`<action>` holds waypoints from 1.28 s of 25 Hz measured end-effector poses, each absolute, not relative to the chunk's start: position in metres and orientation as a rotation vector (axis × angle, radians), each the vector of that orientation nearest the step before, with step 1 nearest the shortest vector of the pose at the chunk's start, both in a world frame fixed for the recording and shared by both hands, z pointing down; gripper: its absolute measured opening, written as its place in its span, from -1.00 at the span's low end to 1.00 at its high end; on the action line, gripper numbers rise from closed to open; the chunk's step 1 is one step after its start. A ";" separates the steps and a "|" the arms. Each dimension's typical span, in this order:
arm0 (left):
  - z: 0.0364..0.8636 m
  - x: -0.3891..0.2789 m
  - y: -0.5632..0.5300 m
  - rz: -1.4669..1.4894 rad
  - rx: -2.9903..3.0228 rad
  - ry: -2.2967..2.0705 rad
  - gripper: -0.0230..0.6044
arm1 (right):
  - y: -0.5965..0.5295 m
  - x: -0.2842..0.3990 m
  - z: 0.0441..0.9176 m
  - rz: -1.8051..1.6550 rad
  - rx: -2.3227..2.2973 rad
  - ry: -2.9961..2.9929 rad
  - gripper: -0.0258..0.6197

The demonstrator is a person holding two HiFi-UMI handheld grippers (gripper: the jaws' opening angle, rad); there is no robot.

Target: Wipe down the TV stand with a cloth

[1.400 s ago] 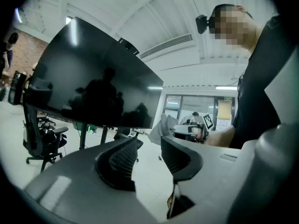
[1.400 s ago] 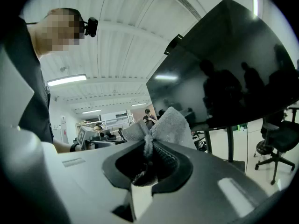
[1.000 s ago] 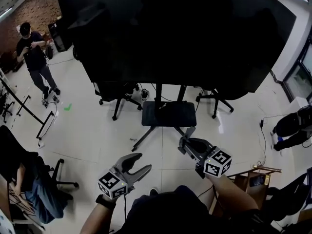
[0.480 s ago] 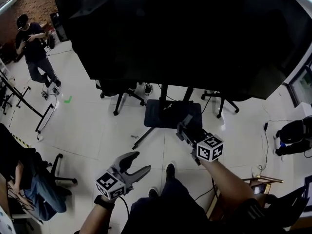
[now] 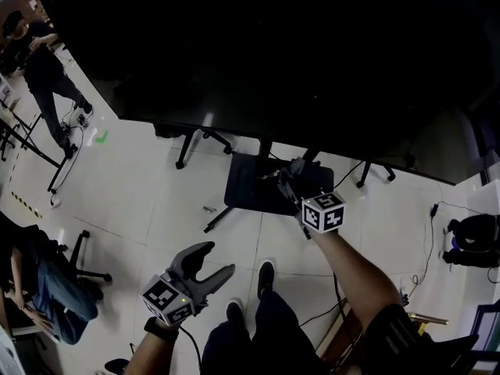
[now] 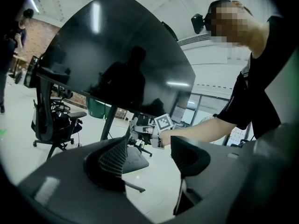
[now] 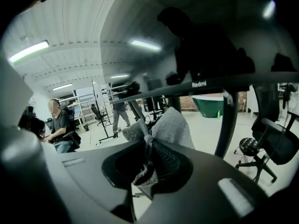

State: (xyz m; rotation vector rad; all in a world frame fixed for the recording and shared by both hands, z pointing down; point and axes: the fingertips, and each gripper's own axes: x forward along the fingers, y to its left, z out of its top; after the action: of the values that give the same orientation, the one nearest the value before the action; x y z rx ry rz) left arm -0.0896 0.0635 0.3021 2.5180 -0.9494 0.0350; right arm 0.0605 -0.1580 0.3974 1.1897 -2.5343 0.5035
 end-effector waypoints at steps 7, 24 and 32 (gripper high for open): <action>0.349 -0.083 0.009 0.029 2.498 -0.964 0.09 | -0.267 0.044 0.448 0.368 1.222 -2.497 -0.80; 0.403 -0.085 -0.040 -0.008 2.463 -0.972 0.07 | -0.361 0.028 0.479 0.207 1.308 -2.481 -0.79; 0.441 -0.070 -0.043 0.027 2.432 -0.938 0.06 | -0.366 0.029 0.535 0.165 1.097 -2.439 -0.79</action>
State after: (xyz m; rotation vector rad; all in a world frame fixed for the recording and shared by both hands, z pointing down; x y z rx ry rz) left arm -0.0700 -0.0431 0.4413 2.4316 -0.9384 0.0268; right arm 0.0290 -0.3662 0.5351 1.0973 -2.4388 0.1648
